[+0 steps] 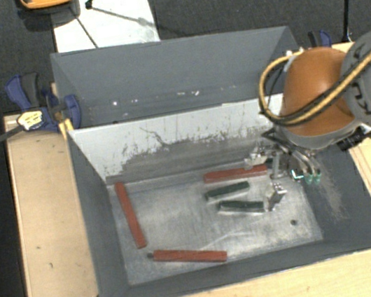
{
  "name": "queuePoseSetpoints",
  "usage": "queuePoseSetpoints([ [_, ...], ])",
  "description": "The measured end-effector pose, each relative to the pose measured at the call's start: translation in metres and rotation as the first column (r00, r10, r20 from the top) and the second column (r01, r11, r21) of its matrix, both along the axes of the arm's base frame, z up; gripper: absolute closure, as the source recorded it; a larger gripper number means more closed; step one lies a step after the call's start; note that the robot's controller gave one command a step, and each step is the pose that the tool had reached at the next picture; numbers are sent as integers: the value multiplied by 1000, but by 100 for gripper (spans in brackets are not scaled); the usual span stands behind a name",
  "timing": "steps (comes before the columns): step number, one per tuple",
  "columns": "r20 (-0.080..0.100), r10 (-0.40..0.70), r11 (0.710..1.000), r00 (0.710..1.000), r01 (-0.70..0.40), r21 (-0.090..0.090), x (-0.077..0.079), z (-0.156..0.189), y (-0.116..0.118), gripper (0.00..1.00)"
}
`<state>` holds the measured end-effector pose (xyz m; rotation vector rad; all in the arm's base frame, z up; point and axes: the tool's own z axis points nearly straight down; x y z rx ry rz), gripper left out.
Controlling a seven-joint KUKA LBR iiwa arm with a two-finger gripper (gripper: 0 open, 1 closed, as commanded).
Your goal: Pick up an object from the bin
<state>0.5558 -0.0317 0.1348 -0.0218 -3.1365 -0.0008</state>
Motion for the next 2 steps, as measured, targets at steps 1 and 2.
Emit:
queuePoseSetpoints([
  [1,3,0,1000,1000,0,0,1,2,0,0],
  [2,8,3,1000,1000,-3,0,27,8,10,0],
])
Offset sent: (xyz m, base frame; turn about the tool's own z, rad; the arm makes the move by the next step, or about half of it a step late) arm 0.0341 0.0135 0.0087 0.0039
